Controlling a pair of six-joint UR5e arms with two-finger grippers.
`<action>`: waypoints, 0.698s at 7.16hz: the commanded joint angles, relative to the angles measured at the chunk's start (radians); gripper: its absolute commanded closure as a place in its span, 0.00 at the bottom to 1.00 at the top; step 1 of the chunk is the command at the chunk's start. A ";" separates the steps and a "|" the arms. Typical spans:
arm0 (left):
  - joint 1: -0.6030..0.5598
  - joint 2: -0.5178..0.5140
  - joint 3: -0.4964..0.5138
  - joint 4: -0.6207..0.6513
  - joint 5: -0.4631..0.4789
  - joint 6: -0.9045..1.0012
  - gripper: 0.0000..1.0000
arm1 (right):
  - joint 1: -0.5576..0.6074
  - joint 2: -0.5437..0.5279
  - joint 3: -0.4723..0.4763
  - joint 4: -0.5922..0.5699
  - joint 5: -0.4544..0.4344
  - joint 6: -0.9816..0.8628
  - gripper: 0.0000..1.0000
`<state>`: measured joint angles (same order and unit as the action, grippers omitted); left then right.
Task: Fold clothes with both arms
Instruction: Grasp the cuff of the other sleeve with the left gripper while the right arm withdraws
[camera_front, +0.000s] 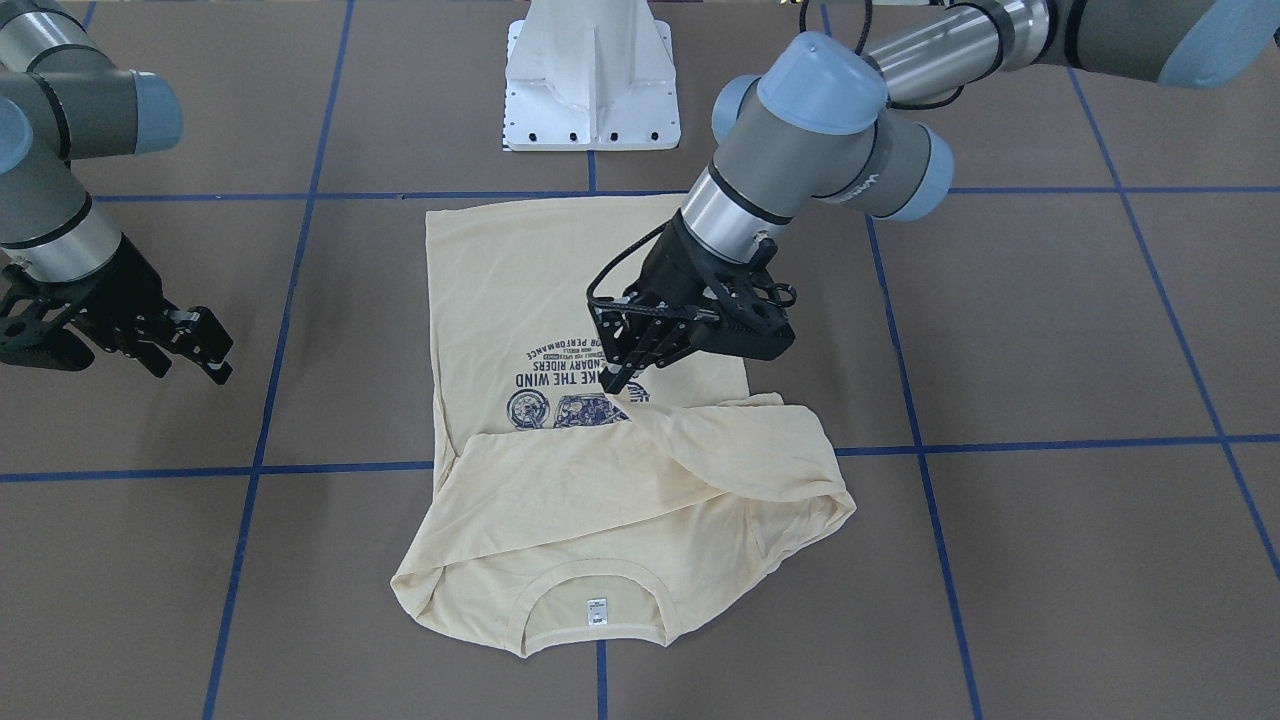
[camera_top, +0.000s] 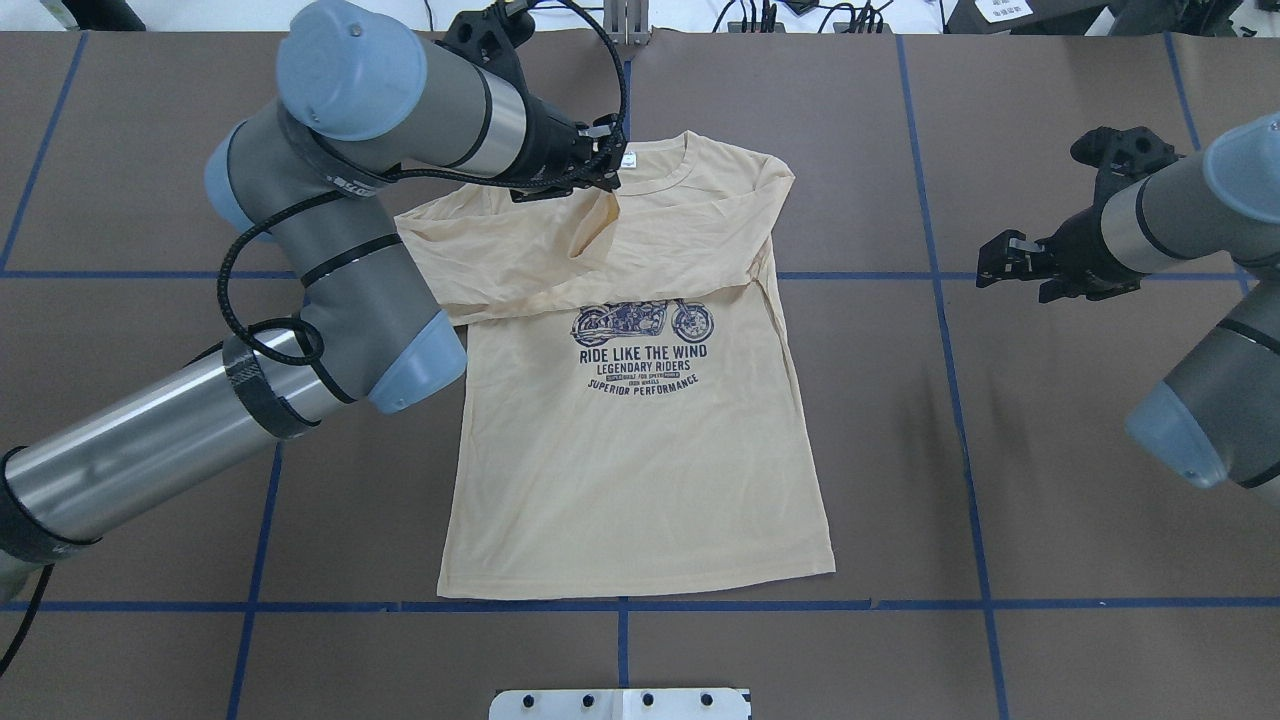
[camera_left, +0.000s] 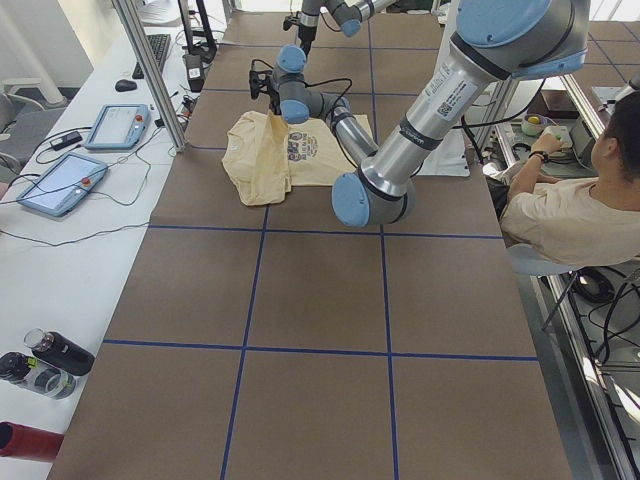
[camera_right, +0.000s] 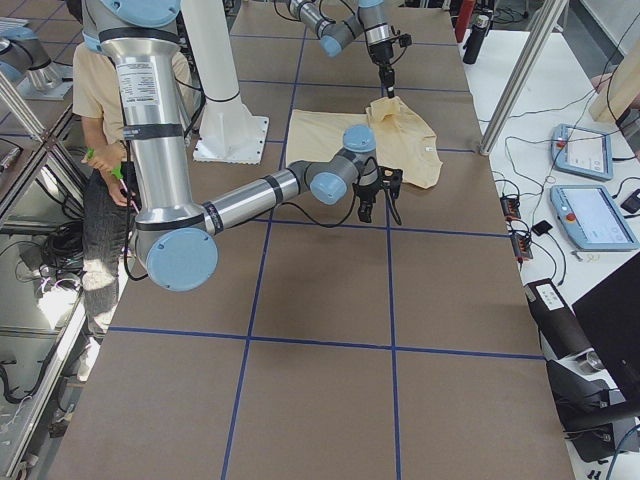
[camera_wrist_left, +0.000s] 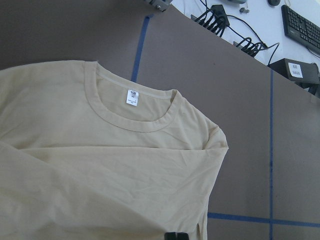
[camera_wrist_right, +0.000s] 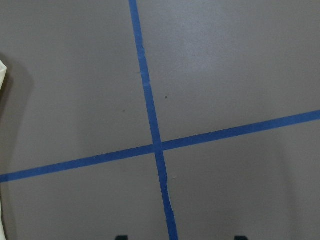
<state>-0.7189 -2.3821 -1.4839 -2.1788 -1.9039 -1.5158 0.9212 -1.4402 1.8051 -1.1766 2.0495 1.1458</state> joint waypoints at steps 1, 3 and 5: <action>0.015 -0.101 0.096 -0.002 0.042 0.002 1.00 | -0.001 0.001 -0.003 0.000 -0.003 0.000 0.22; 0.082 -0.141 0.149 -0.007 0.147 0.002 1.00 | -0.001 0.001 -0.003 0.000 -0.003 0.000 0.21; 0.131 -0.167 0.169 -0.007 0.213 -0.004 1.00 | -0.001 0.000 -0.003 0.000 -0.005 0.000 0.21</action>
<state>-0.6194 -2.5304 -1.3310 -2.1855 -1.7381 -1.5154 0.9205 -1.4397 1.8025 -1.1766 2.0459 1.1459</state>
